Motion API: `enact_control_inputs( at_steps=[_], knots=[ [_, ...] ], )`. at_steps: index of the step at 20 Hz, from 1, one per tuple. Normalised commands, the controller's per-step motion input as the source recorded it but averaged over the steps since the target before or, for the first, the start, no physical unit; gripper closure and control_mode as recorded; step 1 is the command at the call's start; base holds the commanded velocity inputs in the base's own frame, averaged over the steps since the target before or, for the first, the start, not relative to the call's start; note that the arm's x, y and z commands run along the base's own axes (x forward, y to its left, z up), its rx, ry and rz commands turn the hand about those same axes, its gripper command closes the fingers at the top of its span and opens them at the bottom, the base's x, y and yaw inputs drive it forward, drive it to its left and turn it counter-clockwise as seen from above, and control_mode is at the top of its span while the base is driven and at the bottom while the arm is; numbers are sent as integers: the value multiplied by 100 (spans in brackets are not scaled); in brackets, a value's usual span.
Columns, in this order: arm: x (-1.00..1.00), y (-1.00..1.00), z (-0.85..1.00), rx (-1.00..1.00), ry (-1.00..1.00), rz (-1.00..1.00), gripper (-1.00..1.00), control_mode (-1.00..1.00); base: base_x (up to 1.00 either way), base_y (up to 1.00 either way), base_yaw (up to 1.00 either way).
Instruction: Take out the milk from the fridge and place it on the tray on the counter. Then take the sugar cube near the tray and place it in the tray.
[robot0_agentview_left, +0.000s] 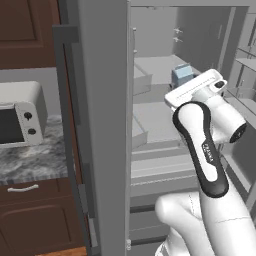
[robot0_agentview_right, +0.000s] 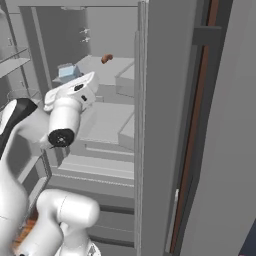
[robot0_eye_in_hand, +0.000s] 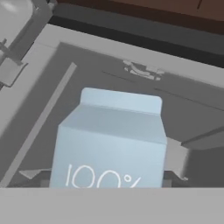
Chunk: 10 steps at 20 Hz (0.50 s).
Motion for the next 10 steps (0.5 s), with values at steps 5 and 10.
enact_control_inputs(
  at_steps=[5, 10],
  knots=[
    [-49, 0, 48, -1, 6, -5, 100, -100, 0, 0, 0],
    [-37, -26, 22, 0, 19, -31, 100, -100, 0, 0, 0]
  ],
)
